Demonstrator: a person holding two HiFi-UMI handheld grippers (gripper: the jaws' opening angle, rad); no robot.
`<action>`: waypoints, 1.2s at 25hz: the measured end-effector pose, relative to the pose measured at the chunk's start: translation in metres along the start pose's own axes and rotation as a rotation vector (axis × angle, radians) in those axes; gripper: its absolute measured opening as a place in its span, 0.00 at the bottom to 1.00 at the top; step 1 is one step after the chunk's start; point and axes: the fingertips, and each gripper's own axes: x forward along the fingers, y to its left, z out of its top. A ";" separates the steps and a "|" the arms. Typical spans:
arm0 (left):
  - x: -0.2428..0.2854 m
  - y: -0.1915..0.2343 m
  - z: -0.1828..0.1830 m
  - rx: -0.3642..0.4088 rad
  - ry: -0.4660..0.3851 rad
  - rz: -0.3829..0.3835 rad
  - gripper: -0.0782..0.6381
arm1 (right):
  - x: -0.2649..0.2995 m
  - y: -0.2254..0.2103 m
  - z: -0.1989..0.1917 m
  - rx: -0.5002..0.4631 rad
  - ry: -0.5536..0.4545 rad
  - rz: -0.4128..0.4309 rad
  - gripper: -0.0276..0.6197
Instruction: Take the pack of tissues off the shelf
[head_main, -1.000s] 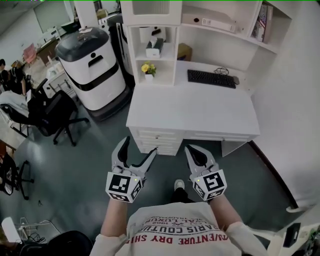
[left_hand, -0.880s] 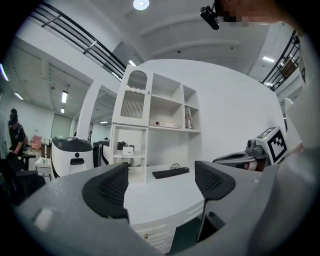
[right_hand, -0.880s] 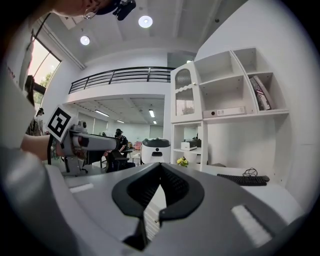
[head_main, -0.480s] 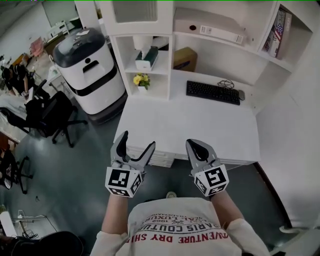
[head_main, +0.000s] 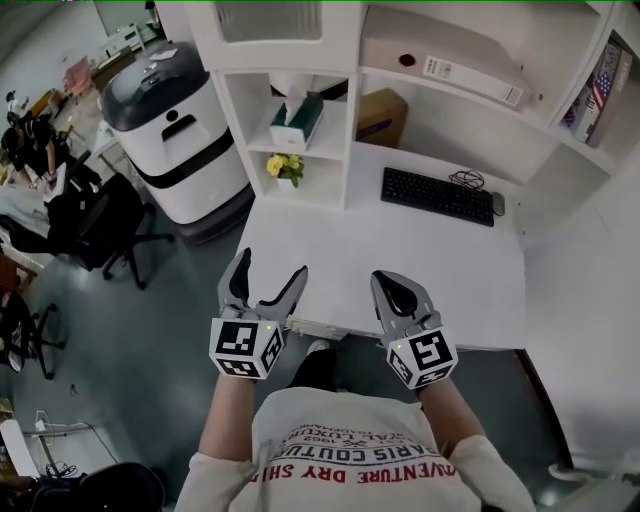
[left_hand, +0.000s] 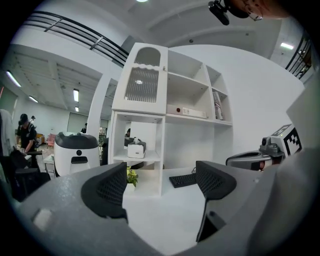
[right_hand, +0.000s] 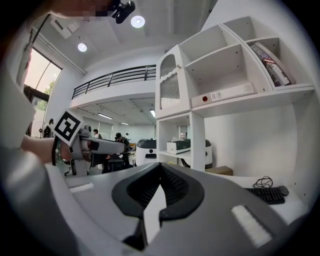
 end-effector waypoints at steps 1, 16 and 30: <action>0.009 0.006 0.002 0.001 -0.001 -0.003 0.72 | 0.008 -0.004 0.001 -0.001 0.002 -0.004 0.05; 0.159 0.094 0.018 0.032 0.044 -0.093 0.73 | 0.144 -0.049 0.021 -0.017 0.019 -0.081 0.05; 0.271 0.123 0.020 0.031 0.072 -0.067 0.82 | 0.201 -0.093 0.022 -0.020 0.039 -0.181 0.04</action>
